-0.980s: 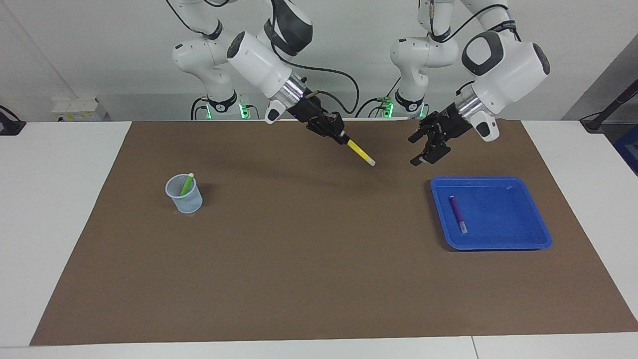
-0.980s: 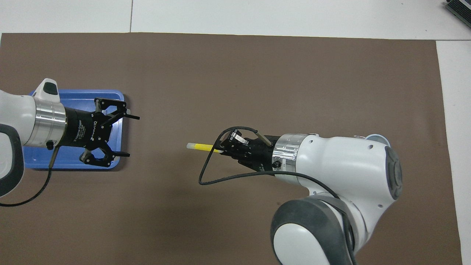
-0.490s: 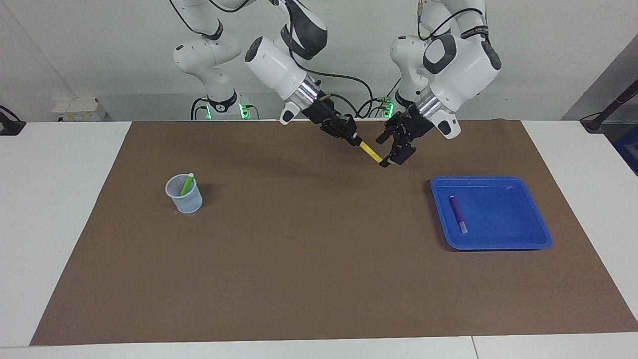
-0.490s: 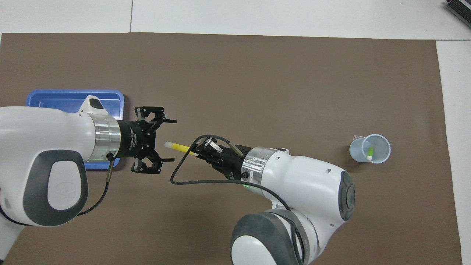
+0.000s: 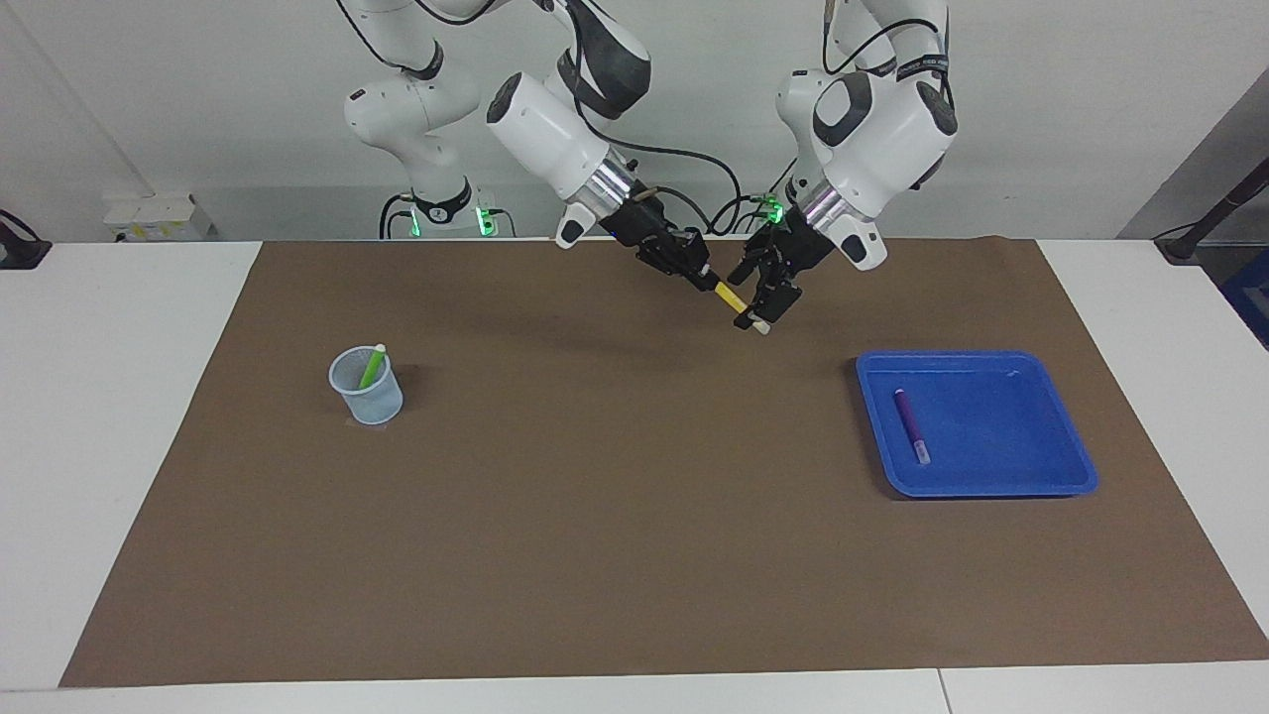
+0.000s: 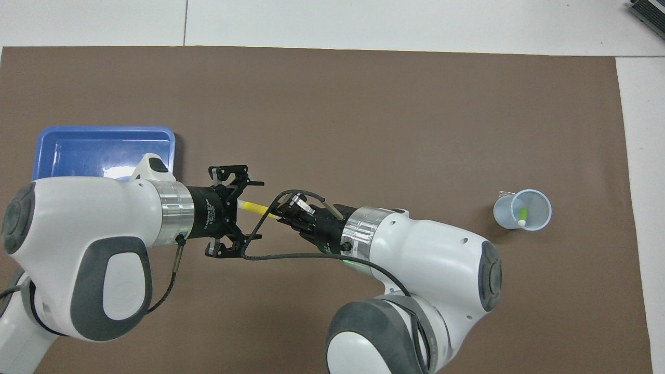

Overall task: Right arm passes pens to left for tray arrangement
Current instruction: 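Close the left gripper on the yellow pen held by the right gripper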

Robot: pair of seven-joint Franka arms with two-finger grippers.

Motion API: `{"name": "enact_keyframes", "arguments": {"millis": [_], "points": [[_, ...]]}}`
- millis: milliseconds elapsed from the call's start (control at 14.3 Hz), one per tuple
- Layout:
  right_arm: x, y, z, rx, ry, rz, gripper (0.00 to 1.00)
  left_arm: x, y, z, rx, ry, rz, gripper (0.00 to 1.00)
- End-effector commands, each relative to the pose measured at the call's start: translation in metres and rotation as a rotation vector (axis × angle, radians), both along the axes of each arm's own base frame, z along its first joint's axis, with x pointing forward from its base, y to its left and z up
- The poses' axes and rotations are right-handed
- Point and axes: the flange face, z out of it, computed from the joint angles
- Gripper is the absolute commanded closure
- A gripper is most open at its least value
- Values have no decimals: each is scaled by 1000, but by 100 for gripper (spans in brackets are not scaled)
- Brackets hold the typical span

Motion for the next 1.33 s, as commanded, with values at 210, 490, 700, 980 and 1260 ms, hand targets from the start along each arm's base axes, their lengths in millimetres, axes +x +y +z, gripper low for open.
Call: {"name": "enact_keyframes", "arguments": {"millis": [210,490,700,980,1260], "points": [[0,-1,2,19,8,-14,100,-13,4,5,-13,-9,4,60],[0,-1,2,18,9,-11,100,-11,7,6,-14,-15,6,100],[0,-1,1,17,10,-8,100,-11,8,8,-14,-19,2,100],[0,-1,1,18,14,-9,100,-10,10,9,-15,-13,-3,100],[1,-3,2,22,28,-1,64,-9,14,10,-16,-10,-2,100]]}}
